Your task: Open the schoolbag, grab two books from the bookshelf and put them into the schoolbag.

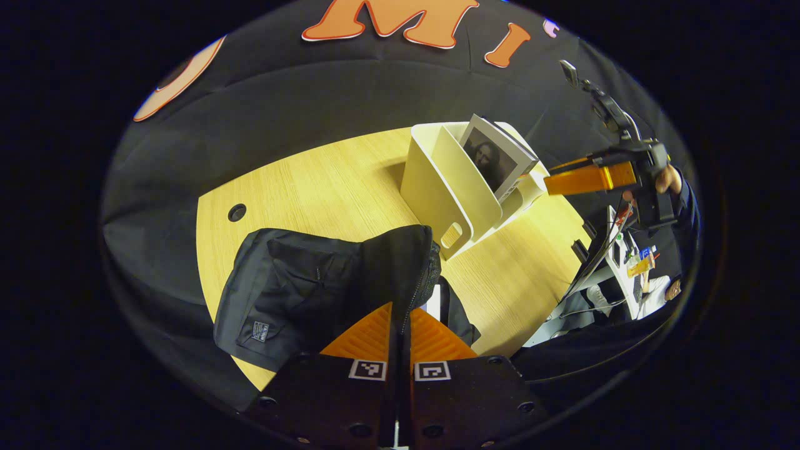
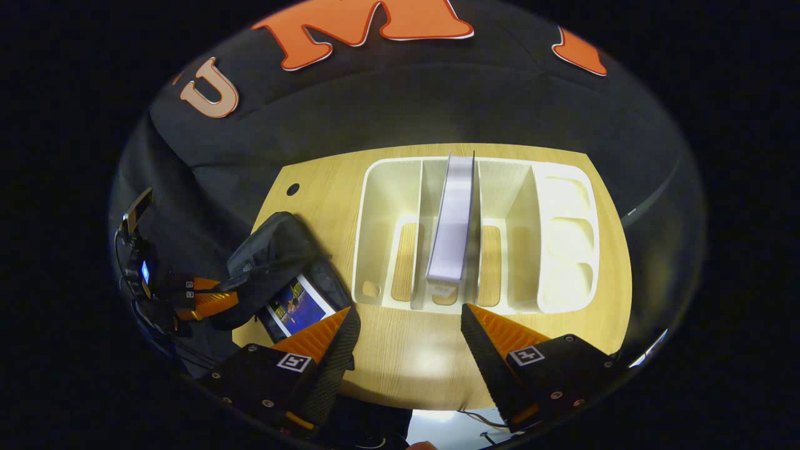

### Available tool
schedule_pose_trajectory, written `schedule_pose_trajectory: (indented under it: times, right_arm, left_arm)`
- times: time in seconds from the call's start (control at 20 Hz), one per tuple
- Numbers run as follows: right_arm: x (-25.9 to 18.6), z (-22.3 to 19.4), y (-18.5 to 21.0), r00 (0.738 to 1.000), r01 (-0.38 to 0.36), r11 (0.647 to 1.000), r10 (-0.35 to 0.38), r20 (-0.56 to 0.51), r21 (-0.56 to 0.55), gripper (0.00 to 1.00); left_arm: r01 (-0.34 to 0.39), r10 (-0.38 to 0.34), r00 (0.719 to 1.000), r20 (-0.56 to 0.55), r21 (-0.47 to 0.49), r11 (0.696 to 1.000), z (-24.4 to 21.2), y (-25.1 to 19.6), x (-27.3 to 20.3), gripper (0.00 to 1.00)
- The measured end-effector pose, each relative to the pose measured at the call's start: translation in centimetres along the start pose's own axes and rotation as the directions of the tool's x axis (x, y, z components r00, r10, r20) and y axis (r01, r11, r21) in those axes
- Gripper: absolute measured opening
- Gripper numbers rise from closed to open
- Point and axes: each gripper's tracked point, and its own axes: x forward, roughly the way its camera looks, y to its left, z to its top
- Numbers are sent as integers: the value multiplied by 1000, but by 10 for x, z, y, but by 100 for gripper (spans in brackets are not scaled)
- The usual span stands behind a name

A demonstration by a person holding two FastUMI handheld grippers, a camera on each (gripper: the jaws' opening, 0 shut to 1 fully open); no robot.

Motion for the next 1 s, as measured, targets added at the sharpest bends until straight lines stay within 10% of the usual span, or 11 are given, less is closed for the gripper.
schedule_pose_trajectory:
  times: [0.45,1.0]
  right_arm:
    - [50,49,-32,993,54,998,-49,-106,43,96]
    - [91,39,-50,961,179,980,-156,-230,84,42]
  left_arm:
    - [-38,37,999,-14,-39,999,-1,-1,0,2]
    - [-36,36,999,-28,-11,999,-3,-8,5,3]
